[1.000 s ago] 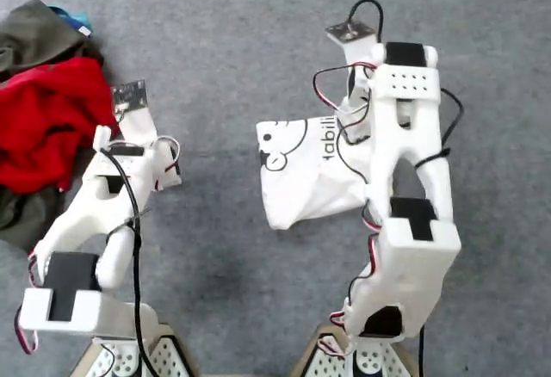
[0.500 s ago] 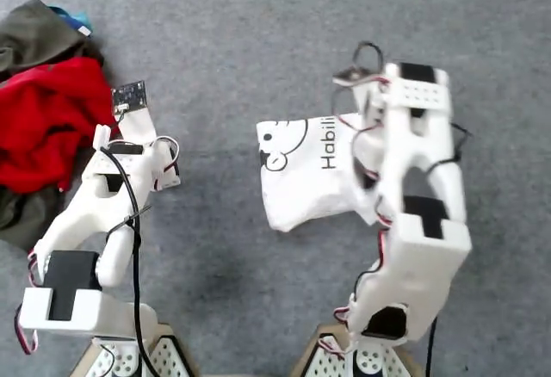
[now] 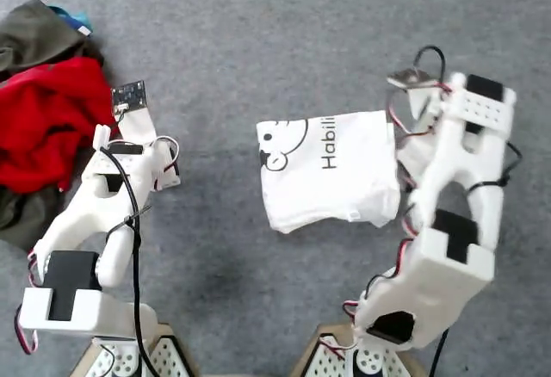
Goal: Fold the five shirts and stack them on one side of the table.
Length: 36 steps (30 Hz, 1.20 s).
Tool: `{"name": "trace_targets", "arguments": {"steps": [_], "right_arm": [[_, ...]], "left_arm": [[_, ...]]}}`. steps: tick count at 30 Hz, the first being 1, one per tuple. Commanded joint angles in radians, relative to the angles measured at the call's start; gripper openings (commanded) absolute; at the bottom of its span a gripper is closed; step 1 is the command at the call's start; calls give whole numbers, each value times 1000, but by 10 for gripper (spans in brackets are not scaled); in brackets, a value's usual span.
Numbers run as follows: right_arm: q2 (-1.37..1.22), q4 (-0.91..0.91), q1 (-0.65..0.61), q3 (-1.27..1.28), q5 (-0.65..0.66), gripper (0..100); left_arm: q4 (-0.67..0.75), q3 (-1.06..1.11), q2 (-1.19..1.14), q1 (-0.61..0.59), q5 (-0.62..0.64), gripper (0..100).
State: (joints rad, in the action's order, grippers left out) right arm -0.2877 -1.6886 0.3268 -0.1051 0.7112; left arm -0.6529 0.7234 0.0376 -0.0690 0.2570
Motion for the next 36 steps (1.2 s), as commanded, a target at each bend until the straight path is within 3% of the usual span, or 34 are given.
{"name": "trace_targets", "arguments": {"steps": [1,7,14,17,26,32,36], "right_arm": [[87,-58,-127,-56,-98,18],[97,8,-209,91,-215,18],[19,407,-55,433,-178,18],[-15,453,-54,443,-141,18],[-8,275,-81,246,-137,18],[93,143,-80,77,-135,18],[157,104,-72,24,-135,18]], "left_arm": [[3,-33,6,-5,-3,29],[3,-31,6,-8,-3,29],[31,-35,6,-1,-5,29],[29,-71,14,41,-25,28],[-224,-634,-91,361,-72,28],[-267,-949,-422,492,-66,29],[-287,-1150,-660,515,-66,29]]}}
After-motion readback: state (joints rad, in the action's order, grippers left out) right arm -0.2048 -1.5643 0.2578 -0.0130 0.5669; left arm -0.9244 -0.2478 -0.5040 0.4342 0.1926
